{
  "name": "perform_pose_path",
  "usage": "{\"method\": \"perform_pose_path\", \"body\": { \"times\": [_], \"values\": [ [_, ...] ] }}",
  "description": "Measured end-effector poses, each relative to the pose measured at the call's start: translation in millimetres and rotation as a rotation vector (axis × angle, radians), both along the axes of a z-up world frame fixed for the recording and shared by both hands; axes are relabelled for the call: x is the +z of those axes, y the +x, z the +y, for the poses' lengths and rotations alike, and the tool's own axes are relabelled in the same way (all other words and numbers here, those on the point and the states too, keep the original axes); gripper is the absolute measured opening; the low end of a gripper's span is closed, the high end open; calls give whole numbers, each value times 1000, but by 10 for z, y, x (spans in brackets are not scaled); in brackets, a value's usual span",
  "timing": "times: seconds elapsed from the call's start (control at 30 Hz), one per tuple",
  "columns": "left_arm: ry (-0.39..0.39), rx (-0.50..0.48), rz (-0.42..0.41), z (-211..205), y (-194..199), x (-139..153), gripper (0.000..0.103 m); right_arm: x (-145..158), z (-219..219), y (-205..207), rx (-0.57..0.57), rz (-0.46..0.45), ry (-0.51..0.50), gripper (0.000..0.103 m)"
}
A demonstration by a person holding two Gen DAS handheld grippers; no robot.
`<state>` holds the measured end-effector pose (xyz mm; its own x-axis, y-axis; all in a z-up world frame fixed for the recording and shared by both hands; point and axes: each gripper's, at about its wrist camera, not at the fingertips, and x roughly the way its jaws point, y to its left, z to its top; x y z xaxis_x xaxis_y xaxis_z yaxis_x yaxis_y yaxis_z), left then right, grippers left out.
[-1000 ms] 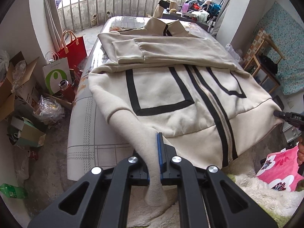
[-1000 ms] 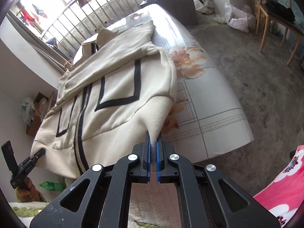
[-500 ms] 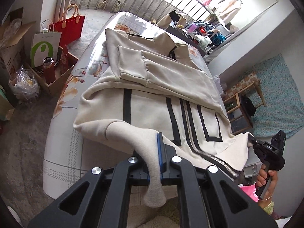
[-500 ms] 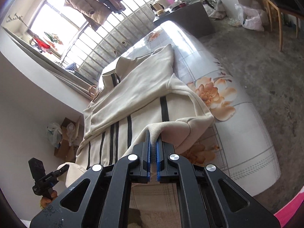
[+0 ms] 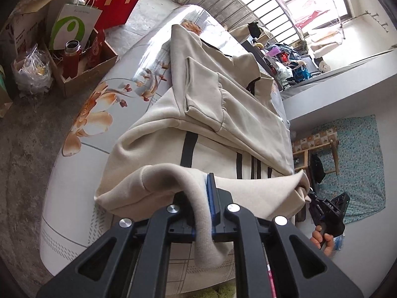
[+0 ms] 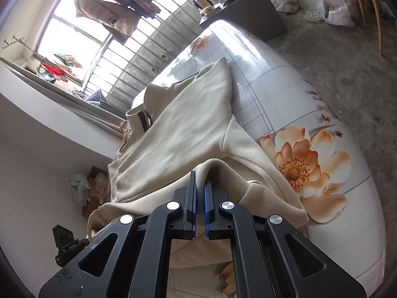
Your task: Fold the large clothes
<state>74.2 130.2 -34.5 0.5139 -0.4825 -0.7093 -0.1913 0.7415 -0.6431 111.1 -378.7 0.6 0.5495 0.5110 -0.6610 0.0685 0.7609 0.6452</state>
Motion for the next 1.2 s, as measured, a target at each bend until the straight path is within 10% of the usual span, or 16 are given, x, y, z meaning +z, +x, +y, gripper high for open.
{"method": "perform_pose_path", "body": {
  "times": [0.23,0.33,0.6,1.07,1.2],
  "values": [
    [-36,30,2,145,-19,20,21,-34,-11,96,5,1,11,8],
    [-39,91,-33,290,-133,73,37,-22,-71,38,-17,-8,23,47],
    [117,50,-82,256,-415,191,46,185,-126,-349,-11,-51,-156,64],
    [581,-10,-44,-260,-284,-136,38,-99,194,-359,62,14,-474,63],
    [601,39,-52,-237,-316,-198,24,-170,245,-362,62,25,-548,38]
  ]
}}
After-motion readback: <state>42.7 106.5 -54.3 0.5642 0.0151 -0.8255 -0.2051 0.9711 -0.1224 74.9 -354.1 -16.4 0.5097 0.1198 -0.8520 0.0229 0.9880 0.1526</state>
